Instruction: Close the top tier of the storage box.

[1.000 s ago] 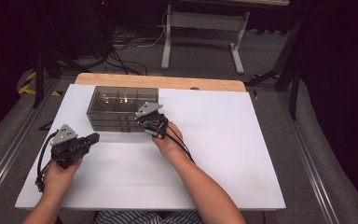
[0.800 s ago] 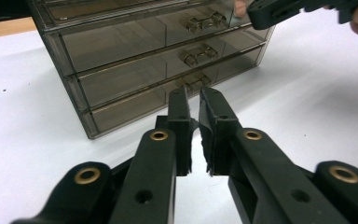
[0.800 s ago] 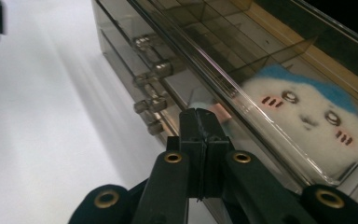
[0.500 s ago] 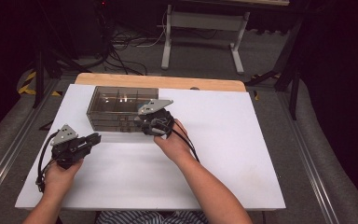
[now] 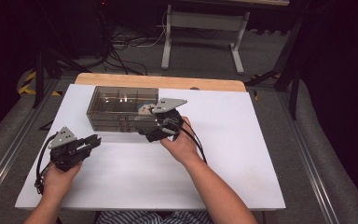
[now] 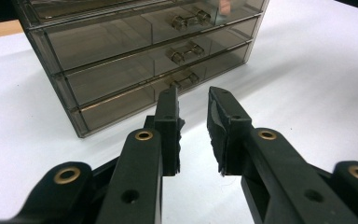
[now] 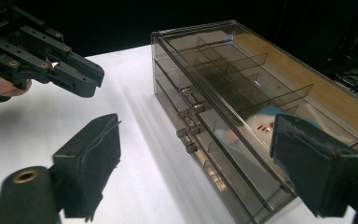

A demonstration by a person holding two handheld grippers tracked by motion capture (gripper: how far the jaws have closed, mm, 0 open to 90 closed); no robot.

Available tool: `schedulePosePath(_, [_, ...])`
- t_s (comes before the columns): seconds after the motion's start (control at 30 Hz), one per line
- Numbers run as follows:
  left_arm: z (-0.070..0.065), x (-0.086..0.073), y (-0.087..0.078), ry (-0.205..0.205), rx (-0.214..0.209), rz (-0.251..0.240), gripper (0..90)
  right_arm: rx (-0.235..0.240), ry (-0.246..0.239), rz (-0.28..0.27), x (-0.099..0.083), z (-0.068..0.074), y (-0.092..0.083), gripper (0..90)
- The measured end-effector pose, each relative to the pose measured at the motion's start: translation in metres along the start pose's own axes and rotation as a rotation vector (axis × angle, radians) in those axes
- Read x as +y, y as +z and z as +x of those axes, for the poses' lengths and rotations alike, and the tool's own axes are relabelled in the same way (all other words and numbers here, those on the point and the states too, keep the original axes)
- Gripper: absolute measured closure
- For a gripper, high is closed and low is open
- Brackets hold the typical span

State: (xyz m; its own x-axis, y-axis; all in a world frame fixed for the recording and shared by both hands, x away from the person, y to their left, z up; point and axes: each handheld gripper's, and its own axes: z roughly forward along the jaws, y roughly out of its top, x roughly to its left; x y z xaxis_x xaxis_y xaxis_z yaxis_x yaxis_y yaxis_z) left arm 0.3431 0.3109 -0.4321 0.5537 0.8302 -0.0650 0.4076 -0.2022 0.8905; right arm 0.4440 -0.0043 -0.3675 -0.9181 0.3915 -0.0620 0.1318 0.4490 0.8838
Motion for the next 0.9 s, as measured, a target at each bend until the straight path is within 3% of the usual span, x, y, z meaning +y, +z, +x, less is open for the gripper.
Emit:
schedulePosePath(0.3, [-0.001, 0.0, -0.002, 0.004, -0.028, -0.009, 68.2, 0.001, -0.004, -0.018, -0.004, -0.002, -0.017, 6.7])
schedulePosePath(0.53, [-0.002, 0.0, -0.004, 0.012, -0.075, -0.042, 53.5, -0.015, 0.008, -0.053, -0.012, -0.004, -0.047, 3.9])
schedulePosePath(0.73, [-0.005, 0.0, -0.005, 0.021, -0.091, -0.054, 44.1, -0.055, 0.021, -0.077, -0.025, -0.008, -0.075, 3.9])
schedulePosePath(0.9, [-0.006, 0.0, -0.007, 0.02, -0.146, -0.077, 34.2, -0.086, 0.031, -0.088, -0.043, -0.01, -0.094, 3.3])
